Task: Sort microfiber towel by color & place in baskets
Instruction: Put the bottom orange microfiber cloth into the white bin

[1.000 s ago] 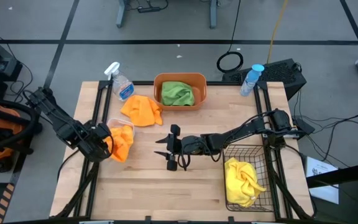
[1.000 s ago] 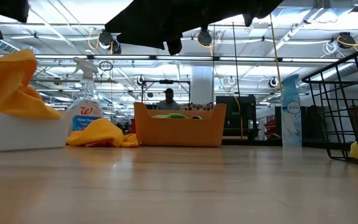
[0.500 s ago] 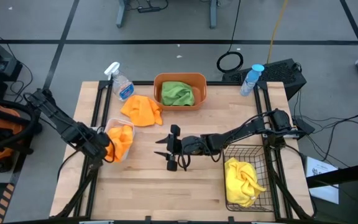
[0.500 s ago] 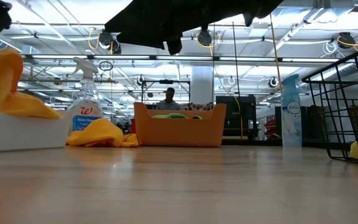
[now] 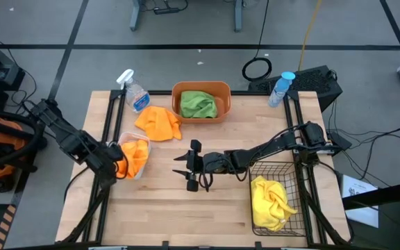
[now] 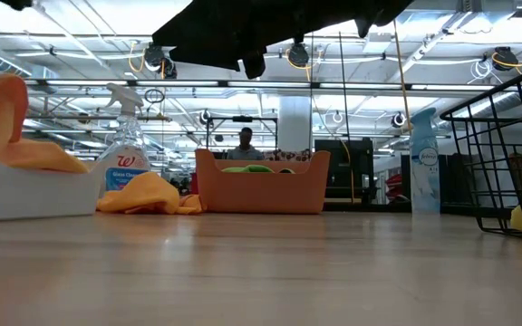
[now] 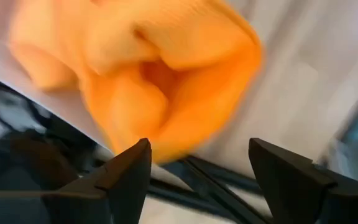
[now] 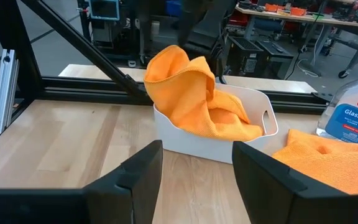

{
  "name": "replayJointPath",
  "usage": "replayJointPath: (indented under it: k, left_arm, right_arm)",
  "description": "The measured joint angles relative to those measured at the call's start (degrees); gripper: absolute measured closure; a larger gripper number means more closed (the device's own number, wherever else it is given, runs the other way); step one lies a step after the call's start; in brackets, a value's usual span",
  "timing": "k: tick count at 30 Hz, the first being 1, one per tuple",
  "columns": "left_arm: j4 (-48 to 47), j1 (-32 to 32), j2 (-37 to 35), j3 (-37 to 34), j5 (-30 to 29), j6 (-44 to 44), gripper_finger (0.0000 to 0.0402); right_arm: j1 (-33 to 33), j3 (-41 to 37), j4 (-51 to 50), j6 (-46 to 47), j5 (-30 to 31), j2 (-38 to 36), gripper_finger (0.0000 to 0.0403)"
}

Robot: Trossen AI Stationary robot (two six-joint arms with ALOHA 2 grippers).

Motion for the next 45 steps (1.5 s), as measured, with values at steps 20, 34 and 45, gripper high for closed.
replayJointPath:
  k: [20,34,45]
  left_arm:
    - [2.64,3.14,20.90,-4.35,-22.71,1.11,0.0351]
    - [6.20,14.07,22.03,-10.73,-24.51,11.39,0.0367]
    - [8.25,17.07,20.35,-11.20,-23.33,11.10,0.0283]
  right_arm:
    - [0.00,0.00,-0.48,-1.39,0.00,0.02,0.0216]
    - [0.00,0.00,-1.45,-1.37,0.01,0.02,0.0216]
    - [0.00,0.00,-3.99,-1.19,0.02,0.02,0.0216]
